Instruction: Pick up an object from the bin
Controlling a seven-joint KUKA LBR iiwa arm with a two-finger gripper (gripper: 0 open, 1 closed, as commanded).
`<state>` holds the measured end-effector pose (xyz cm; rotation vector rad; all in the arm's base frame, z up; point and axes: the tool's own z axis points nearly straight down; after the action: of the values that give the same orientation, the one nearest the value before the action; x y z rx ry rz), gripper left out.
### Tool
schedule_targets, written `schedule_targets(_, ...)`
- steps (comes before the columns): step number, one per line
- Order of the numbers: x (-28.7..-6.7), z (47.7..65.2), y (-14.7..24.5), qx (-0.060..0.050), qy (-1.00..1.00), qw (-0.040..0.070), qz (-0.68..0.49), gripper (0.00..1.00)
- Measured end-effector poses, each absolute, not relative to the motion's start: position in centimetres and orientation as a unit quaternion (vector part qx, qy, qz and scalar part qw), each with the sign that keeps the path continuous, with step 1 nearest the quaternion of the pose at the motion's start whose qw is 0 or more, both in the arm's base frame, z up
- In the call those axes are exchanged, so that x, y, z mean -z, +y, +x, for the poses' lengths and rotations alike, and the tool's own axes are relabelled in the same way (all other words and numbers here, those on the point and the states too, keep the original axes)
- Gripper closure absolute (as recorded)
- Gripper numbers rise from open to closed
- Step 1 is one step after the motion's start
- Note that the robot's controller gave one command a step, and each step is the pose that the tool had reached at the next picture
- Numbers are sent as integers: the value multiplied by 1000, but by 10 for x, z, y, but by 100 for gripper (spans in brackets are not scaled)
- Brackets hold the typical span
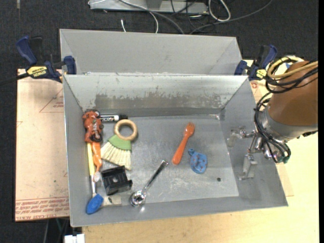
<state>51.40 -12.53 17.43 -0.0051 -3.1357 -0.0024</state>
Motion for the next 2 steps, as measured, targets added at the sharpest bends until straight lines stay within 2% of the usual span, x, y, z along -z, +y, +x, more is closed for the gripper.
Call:
schedule_targets(1, -178, 516, -125, 0, -1000, -1, 0, 0)
schedule_targets(2, -108, 540, -78, 0, -997, -2, 78, 0)
